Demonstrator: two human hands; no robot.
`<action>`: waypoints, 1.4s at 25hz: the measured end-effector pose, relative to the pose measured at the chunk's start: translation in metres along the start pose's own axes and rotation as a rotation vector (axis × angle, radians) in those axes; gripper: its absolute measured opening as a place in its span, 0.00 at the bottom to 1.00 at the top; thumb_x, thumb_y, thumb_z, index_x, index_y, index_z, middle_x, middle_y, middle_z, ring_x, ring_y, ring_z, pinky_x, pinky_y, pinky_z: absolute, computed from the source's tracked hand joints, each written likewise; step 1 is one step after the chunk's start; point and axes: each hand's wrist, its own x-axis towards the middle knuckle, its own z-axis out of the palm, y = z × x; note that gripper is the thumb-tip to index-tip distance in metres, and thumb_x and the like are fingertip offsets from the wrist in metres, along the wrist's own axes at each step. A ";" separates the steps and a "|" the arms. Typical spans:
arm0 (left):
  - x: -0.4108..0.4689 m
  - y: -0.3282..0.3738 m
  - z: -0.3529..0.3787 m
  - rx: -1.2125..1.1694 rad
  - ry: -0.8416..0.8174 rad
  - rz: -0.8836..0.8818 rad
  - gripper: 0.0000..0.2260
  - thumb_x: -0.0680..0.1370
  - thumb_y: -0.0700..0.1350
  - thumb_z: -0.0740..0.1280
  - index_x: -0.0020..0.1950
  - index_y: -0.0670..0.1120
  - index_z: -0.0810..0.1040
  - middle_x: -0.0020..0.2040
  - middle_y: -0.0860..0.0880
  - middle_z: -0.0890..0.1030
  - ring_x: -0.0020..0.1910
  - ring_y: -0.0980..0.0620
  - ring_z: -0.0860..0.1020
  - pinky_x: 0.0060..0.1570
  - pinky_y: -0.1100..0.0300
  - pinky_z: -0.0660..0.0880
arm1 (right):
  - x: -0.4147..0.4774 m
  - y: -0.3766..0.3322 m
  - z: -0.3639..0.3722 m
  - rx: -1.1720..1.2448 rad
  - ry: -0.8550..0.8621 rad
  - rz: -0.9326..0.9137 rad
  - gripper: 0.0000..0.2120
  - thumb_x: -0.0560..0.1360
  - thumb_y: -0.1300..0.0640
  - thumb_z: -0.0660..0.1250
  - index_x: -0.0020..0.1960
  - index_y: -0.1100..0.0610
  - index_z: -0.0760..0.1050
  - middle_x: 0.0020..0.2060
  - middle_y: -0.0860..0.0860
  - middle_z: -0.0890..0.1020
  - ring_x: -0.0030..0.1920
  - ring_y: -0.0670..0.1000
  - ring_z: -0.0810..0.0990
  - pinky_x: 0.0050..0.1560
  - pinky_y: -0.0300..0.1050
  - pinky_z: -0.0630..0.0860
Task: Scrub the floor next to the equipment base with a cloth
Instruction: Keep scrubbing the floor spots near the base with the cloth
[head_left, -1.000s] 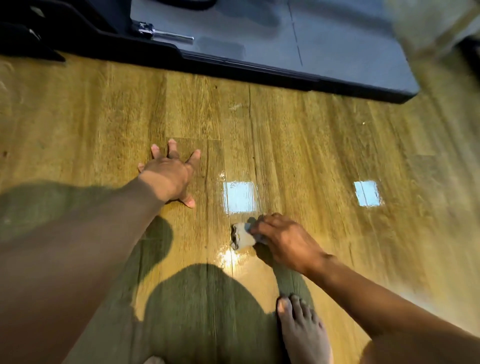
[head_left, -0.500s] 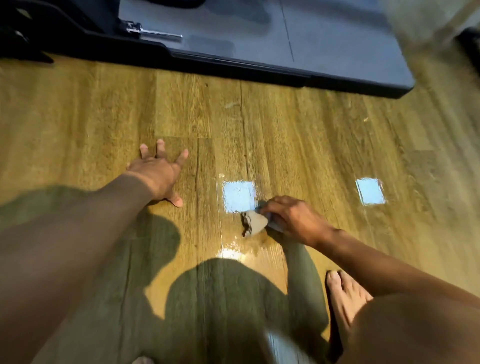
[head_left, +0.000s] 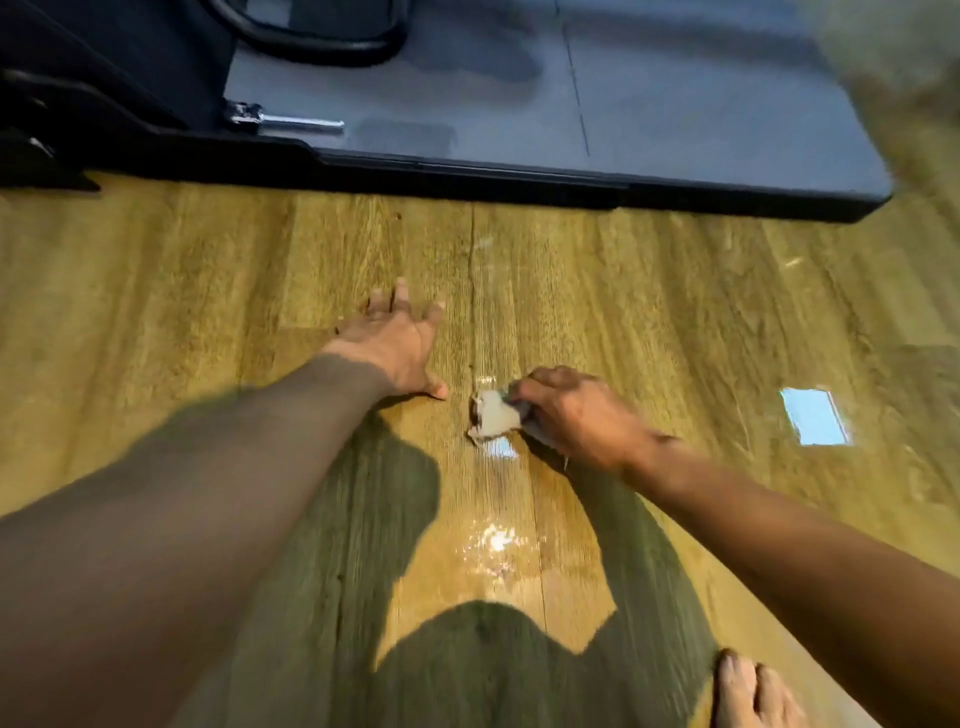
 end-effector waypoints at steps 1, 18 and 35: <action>0.007 0.006 -0.008 0.013 -0.009 -0.007 0.50 0.70 0.65 0.69 0.77 0.54 0.36 0.76 0.39 0.35 0.75 0.35 0.42 0.70 0.36 0.55 | 0.010 0.009 -0.001 0.014 0.046 0.053 0.14 0.76 0.55 0.66 0.62 0.52 0.72 0.53 0.50 0.78 0.52 0.52 0.77 0.49 0.51 0.78; 0.038 0.011 -0.012 0.098 -0.134 0.017 0.54 0.67 0.65 0.70 0.77 0.50 0.36 0.76 0.36 0.49 0.74 0.33 0.53 0.67 0.36 0.60 | 0.066 0.066 0.003 0.074 0.249 -0.005 0.10 0.73 0.59 0.68 0.54 0.52 0.74 0.52 0.50 0.80 0.48 0.52 0.80 0.46 0.49 0.80; 0.041 0.010 -0.013 0.084 -0.184 0.024 0.55 0.68 0.64 0.69 0.74 0.49 0.29 0.73 0.33 0.35 0.72 0.28 0.43 0.70 0.34 0.54 | 0.146 0.127 -0.036 0.001 0.308 0.319 0.12 0.75 0.56 0.67 0.58 0.53 0.74 0.54 0.53 0.78 0.52 0.54 0.78 0.52 0.48 0.75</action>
